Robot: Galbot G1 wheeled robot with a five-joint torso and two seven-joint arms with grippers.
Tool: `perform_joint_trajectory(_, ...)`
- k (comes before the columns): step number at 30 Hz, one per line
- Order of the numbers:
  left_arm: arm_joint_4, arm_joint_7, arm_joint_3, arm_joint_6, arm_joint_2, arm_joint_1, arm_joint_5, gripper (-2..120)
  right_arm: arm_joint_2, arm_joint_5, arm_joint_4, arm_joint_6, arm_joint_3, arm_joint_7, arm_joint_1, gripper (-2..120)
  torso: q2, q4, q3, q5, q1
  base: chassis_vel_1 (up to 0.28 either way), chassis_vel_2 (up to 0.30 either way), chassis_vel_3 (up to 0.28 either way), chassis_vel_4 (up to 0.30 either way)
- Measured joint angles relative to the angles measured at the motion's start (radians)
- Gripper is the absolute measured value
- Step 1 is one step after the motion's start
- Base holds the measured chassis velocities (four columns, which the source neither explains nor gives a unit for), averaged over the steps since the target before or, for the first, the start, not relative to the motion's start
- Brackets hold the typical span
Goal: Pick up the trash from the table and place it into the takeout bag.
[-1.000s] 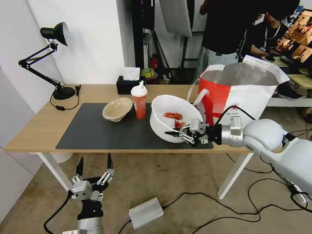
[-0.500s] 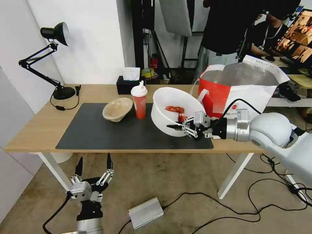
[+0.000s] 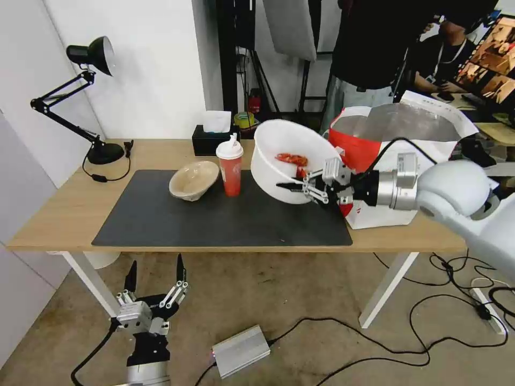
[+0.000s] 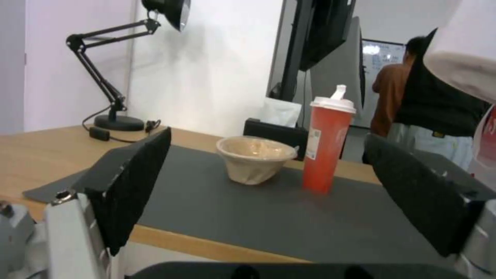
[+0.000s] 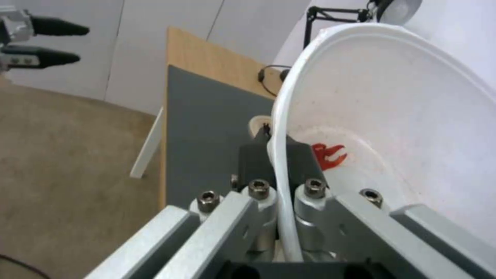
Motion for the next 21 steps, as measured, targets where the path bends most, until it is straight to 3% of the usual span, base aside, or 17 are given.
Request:
perform_joint_trajectory(10, 0.005, -0.001, -0.006, -0.014, 0.000, 0.003, -0.002, 100, 0.067, 0.042, -0.122, -0.004, -0.117, -0.001, 0.175, 0, 0.000, 0.0001, 0.000, -0.0001, 0.000, 0.000, 0.000, 0.000, 0.000)
perform_joint_trajectory(21, 0.013, -0.001, -0.008, -0.021, 0.000, -0.002, -0.010, 100, 0.139, 0.130, -0.221, -0.024, -0.140, 0.026, 0.256, 0, 0.000, 0.0001, 0.000, 0.0000, 0.000, 0.000, 0.000, 0.000, 0.000)
